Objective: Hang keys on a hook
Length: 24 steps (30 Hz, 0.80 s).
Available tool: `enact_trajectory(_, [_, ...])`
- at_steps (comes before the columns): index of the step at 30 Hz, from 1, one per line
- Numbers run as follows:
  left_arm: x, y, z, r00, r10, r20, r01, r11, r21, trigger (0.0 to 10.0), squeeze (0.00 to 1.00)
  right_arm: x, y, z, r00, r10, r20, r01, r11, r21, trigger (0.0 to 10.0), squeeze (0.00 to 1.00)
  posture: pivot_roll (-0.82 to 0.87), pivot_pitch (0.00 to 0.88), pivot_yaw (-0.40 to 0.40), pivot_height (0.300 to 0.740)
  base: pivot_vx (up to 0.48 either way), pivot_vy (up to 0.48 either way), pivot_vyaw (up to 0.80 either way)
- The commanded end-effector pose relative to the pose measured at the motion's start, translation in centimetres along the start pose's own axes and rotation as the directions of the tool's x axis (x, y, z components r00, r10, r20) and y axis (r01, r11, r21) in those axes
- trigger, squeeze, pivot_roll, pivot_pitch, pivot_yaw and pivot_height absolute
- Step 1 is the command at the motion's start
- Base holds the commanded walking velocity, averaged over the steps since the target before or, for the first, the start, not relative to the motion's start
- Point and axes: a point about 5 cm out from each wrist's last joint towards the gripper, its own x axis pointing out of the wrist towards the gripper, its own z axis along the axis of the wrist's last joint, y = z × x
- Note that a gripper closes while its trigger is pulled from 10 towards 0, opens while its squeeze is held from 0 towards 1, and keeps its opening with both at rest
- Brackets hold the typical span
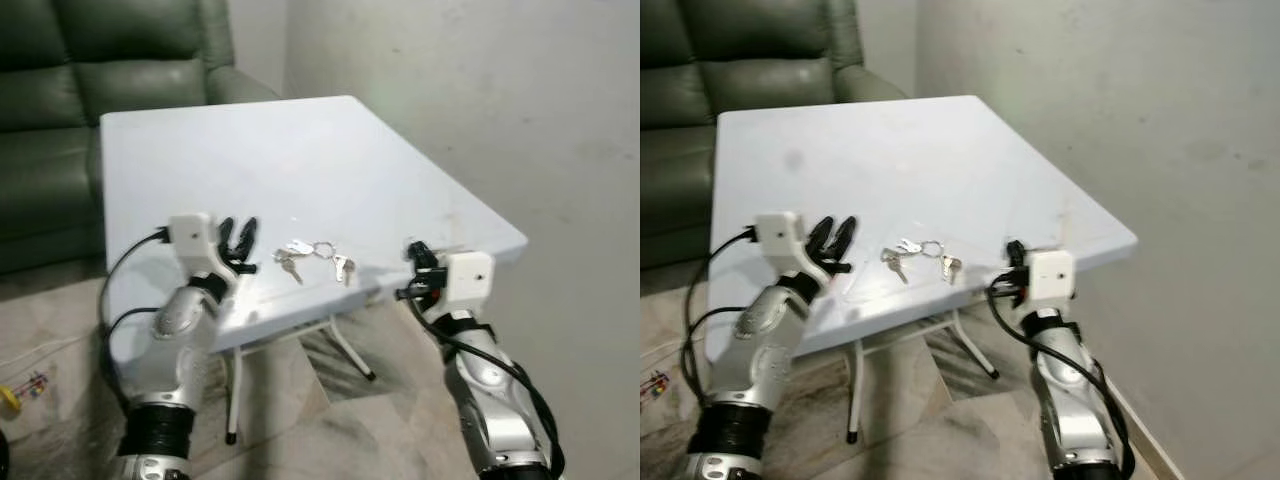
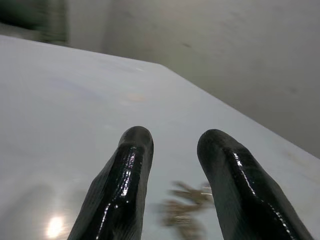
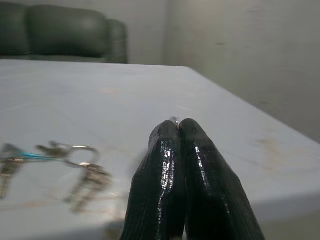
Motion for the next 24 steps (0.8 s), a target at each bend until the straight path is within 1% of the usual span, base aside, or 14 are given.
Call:
enact_trajectory(1, [0.45, -1.35, 0.00, 0.999, -0.039, -0.007, 0.039, 0.999, 0.008, 10.0, 0.00, -0.11, -1.34, 0.40, 0.999, -0.039, 0.009, 0.039, 0.999, -0.021, 10.0, 0.00, 0.14, 0.000, -0.053, 0.740, 0.000, 0.000, -0.72])
enact_trajectory(6, [0.40, -1.14, 0.05, 1.000, -0.022, 0.000, 0.022, 0.999, 0.032, 10.0, 0.00, -0.06, -1.43, 0.40, 0.999, -0.049, 0.010, 0.049, 0.999, -0.018, 10.0, 0.00, 0.14, 0.000, -0.054, 0.740, 0.000, 0.000, -0.72])
enact_trajectory(24, [0.65, -1.25, 0.12, 1.000, -0.020, 0.003, 0.020, 0.998, 0.053, 10.0, 0.00, 0.20, -1.68, 0.78, 0.998, -0.056, 0.019, 0.057, 0.998, -0.028, 10.0, 0.00, 0.13, 0.000, -0.057, 0.740, 0.000, 0.000, -0.72])
